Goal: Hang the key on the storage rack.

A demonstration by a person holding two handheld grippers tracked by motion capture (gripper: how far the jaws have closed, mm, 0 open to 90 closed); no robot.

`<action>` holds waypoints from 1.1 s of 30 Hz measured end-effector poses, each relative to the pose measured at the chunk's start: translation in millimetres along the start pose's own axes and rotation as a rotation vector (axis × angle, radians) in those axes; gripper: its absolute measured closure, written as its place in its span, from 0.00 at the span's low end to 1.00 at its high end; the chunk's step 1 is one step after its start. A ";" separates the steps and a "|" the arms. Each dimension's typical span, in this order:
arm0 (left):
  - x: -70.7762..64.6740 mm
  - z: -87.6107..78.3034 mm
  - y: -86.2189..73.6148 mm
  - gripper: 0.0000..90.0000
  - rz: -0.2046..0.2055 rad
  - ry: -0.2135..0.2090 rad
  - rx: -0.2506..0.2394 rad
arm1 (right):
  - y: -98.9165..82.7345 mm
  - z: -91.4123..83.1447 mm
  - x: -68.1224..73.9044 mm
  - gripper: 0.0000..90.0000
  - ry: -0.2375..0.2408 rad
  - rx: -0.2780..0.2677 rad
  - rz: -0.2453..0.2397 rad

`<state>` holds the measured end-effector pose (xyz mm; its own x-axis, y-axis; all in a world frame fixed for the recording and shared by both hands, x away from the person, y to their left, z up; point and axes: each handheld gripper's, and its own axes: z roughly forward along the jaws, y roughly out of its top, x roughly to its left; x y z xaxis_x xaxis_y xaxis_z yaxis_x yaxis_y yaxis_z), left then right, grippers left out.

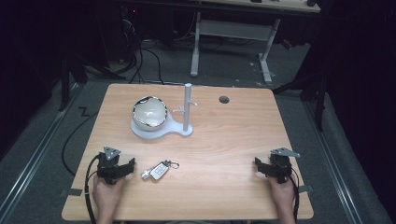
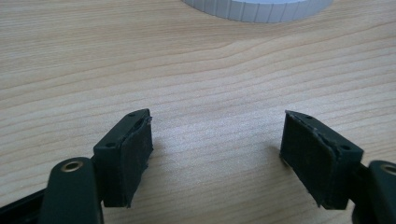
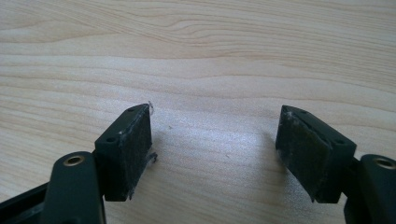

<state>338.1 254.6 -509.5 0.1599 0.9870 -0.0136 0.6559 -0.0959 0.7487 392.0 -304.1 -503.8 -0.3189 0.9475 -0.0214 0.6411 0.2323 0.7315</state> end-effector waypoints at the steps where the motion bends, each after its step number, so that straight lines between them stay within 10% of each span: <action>1: 0.0 0.0 0.0 0.28 0.000 0.000 0.000 | 0.0 0.0 0.1 0.30 -0.001 0.000 0.002; 33: -2.7 -0.4 -0.4 0.24 -0.006 0.013 0.008 | 0.3 0.2 0.2 0.30 -0.005 0.001 0.006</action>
<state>337.2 252.1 -509.5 0.1461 0.9892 -0.0096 0.6629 -0.0907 0.7432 392.2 -303.8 -503.6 -0.3118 0.9499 -0.0202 0.6440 0.2269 0.7306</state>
